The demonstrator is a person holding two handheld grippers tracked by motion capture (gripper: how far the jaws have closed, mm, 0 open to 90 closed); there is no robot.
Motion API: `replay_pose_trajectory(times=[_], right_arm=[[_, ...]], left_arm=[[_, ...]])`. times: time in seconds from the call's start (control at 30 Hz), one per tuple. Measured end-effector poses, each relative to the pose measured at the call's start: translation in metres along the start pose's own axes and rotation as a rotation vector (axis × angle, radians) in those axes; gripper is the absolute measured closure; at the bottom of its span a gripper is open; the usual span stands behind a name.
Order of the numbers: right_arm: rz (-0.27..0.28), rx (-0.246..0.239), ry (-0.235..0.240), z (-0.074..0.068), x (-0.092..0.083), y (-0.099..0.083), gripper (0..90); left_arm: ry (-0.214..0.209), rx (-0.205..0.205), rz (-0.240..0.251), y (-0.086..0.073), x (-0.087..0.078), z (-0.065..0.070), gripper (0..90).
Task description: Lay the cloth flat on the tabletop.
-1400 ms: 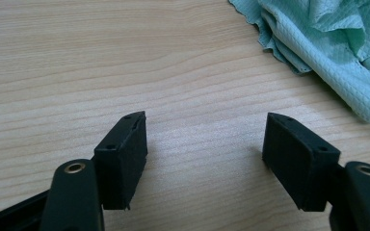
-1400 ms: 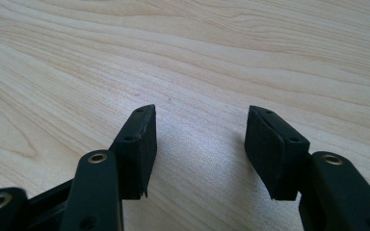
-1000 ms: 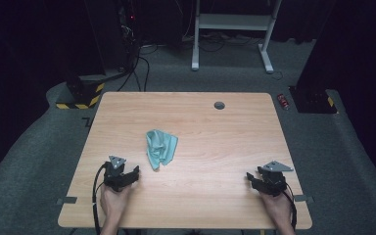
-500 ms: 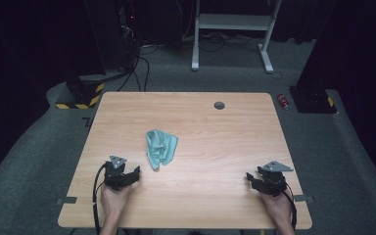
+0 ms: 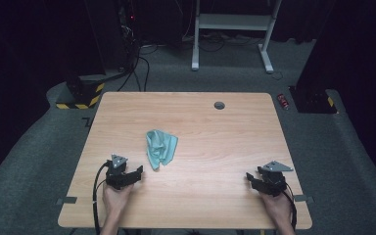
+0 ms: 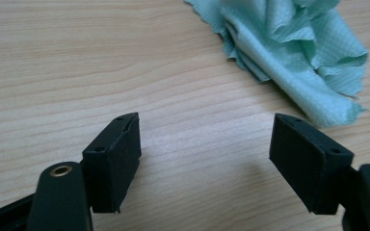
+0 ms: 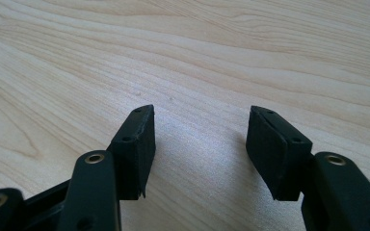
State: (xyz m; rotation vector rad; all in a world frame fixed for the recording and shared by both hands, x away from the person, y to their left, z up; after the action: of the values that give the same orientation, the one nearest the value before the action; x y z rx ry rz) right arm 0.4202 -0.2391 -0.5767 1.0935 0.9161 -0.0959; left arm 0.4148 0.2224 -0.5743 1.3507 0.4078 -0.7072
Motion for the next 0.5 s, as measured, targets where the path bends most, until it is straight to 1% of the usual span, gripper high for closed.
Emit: replay_pose_trajectory(times=[0.13,0.23,0.33,0.5], right_arm=[[0.000,0.000,0.001,0.000,0.000,0.000,43.7],[0.000,-0.003,0.001,0.000,0.000,0.000,43.6],[0.000,-0.001,0.001,0.000,0.000,0.000,43.5],[-0.001,0.000,0.003,0.000,0.000,0.000,43.2]], left_arm=[[-0.030,-0.003,0.006,0.005,-0.002,0.006,26.1],[-0.042,0.006,0.011,0.008,-0.002,0.013,25.6],[-0.052,0.020,0.004,0.011,0.000,0.018,25.2],[-0.076,0.019,0.001,0.015,0.003,0.026,25.0]])
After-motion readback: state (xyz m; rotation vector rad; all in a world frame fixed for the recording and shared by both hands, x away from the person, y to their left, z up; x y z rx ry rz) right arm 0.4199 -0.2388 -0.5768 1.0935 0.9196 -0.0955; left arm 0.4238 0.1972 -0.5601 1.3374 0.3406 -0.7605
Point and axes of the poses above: each handheld gripper's, and its own axes: x roughly forward along the jaws, y roughly out of its top, z roughly to its right, the point moved 8 cm from there along x, roughly forward along the jaws, and after that the axes turned 10 degrees about -x, right-handed, at the moved point
